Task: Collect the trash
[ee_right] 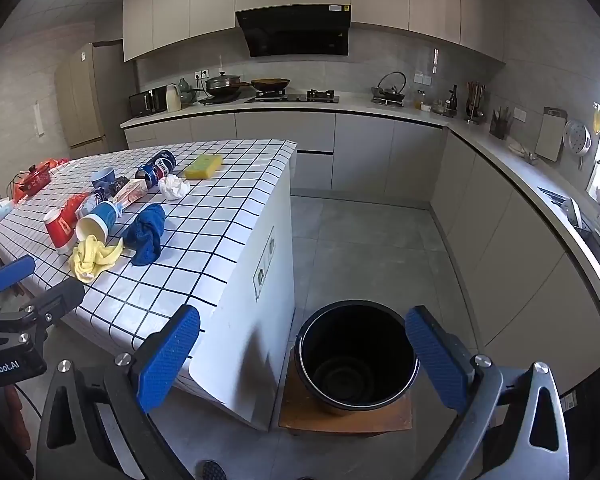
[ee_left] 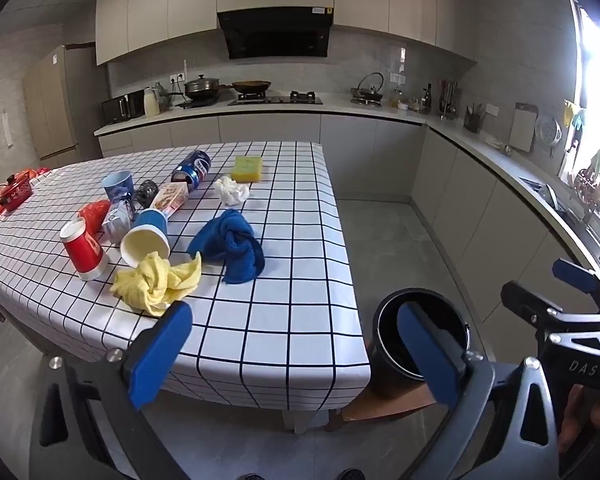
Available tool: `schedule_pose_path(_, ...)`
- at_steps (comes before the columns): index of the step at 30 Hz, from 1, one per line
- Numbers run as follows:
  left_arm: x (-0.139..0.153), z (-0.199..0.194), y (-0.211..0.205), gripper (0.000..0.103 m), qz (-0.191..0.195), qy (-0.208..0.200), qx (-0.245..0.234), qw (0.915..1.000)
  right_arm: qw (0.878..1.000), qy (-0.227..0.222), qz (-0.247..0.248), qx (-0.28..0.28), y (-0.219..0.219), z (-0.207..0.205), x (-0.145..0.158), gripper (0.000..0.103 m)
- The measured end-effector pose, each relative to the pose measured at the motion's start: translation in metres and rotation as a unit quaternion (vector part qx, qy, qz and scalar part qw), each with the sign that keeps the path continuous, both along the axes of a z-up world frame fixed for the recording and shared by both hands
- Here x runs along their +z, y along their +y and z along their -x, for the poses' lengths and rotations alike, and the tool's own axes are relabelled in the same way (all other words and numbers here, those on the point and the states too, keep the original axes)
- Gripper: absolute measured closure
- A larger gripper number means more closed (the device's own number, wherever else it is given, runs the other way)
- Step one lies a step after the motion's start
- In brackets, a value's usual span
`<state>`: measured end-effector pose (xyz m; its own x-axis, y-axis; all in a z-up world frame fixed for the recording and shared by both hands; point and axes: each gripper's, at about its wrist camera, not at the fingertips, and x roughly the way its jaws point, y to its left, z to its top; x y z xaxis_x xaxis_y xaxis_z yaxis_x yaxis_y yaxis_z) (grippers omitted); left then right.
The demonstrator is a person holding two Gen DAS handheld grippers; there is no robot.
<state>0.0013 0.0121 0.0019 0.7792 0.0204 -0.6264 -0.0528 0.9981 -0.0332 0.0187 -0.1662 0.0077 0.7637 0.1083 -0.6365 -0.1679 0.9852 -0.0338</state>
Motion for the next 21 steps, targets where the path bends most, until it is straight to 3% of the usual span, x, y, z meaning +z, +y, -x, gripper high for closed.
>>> schedule_pose_path(21,0.0033,0.0003,0.0001,0.0,0.0,-0.003,-0.001,1.0,1.0,-0.004,0.003,0.0,0.0008,0.0004,0.0034,0.0)
